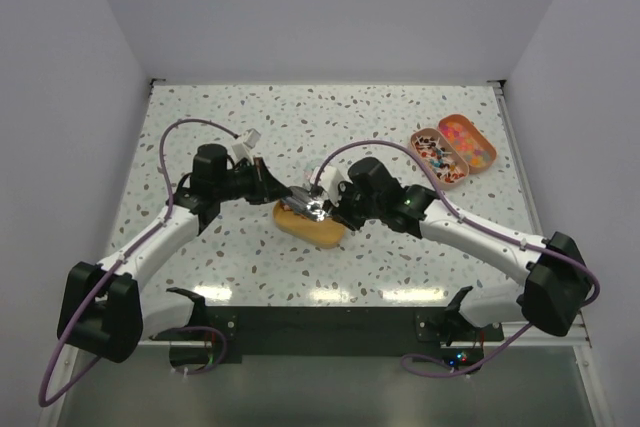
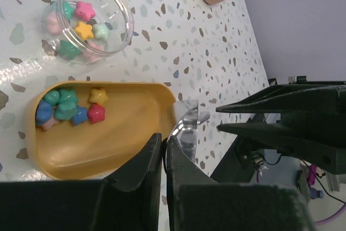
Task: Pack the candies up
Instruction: Adjust the spatula, then scoop the fake candies from the storage box.
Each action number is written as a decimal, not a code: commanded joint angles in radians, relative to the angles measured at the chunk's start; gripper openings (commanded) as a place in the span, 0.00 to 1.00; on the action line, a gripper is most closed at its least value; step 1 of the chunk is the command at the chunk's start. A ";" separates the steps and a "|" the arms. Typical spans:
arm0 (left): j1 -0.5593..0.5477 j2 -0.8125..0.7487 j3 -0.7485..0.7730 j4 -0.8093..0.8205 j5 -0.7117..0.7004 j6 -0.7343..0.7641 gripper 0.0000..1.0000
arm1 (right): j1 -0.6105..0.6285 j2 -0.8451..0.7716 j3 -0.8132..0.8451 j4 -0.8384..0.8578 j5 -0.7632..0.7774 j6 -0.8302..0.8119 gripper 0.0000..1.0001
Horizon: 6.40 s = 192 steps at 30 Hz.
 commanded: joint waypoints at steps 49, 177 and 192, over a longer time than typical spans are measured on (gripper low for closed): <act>0.099 0.019 -0.072 0.108 0.086 -0.209 0.00 | -0.079 -0.252 -0.091 0.093 -0.126 0.117 0.00; -0.110 0.134 0.021 -0.152 -0.333 0.045 0.09 | 0.073 0.635 0.528 -0.290 0.093 0.181 0.00; -0.119 0.093 0.048 -0.201 -0.379 0.055 0.05 | 0.044 0.602 0.440 -0.161 0.110 0.238 0.00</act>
